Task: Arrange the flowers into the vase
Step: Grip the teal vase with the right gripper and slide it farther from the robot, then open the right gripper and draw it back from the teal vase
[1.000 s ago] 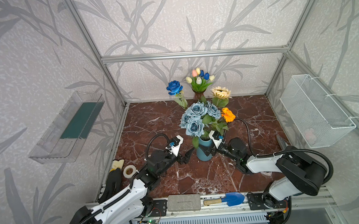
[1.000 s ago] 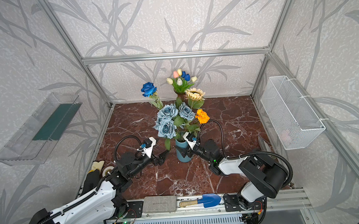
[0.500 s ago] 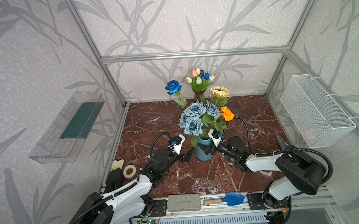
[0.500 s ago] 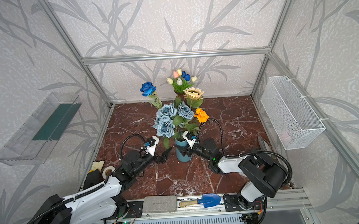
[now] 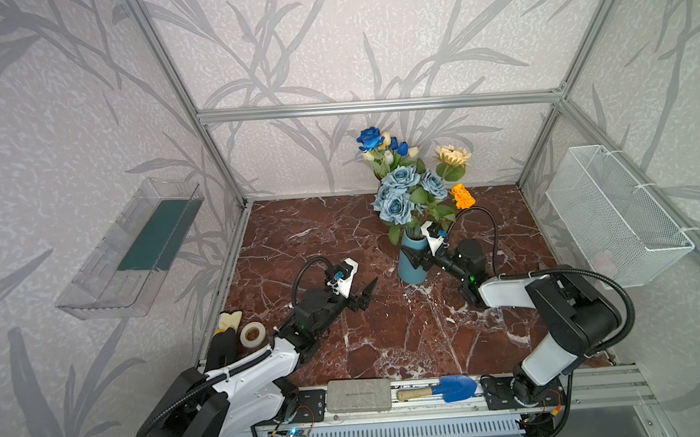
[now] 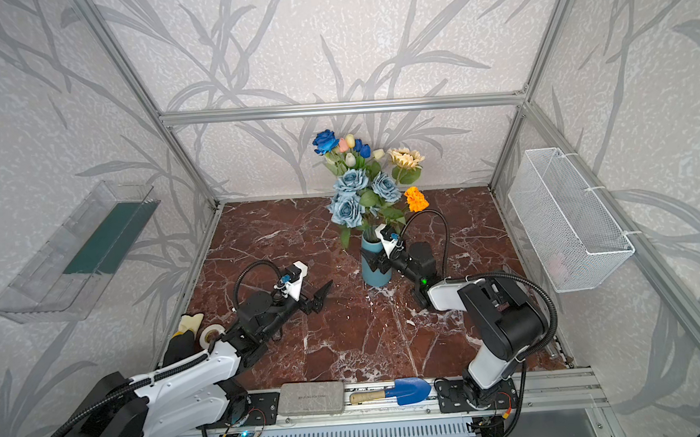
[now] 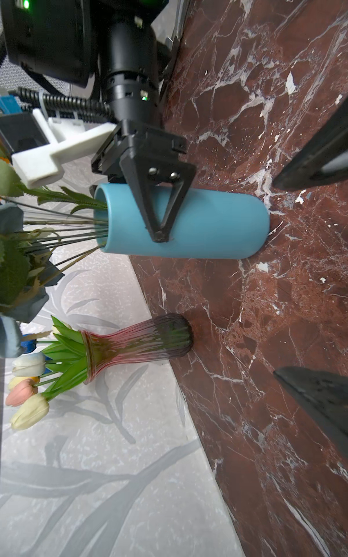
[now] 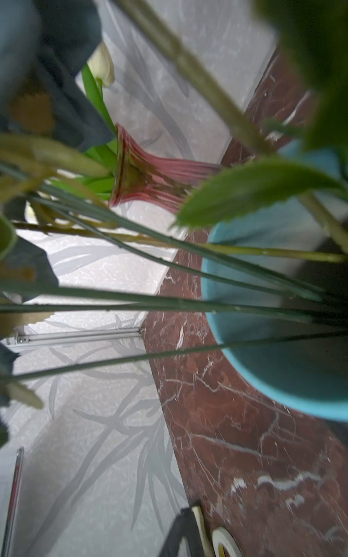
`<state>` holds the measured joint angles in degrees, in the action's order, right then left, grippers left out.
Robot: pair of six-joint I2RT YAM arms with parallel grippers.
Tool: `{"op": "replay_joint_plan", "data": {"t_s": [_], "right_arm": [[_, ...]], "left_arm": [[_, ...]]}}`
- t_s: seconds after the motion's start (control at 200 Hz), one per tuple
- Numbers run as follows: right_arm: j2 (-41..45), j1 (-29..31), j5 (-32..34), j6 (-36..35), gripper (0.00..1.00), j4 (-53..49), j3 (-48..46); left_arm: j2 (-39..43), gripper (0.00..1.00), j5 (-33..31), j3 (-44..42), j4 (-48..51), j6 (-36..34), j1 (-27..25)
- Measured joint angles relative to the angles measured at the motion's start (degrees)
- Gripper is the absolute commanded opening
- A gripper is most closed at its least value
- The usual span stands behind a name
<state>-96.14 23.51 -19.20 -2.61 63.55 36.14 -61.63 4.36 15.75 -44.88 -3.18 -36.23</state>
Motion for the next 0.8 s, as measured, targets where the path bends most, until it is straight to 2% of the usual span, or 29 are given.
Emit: {"op": "replay_joint_plan", "data": {"t_s": [0.185, 0.355, 0.8], "right_arm": [[-8.79, -8.96, -2.4, 2.19, 0.16, 3.74, 7.8], [-13.68, -14.05, -2.54, 3.17, 0.16, 7.17, 11.85], [-23.12, -16.2, -2.14, -1.75, 0.16, 0.55, 27.78]], "left_arm": [[-1.84, 0.91, -0.02, 0.0, -1.44, -0.46, 0.31], [-2.29, 0.91, -0.02, 0.0, -2.12, -0.79, 0.46], [-2.93, 0.91, -0.24, 0.0, -2.32, -1.81, 0.57]]}}
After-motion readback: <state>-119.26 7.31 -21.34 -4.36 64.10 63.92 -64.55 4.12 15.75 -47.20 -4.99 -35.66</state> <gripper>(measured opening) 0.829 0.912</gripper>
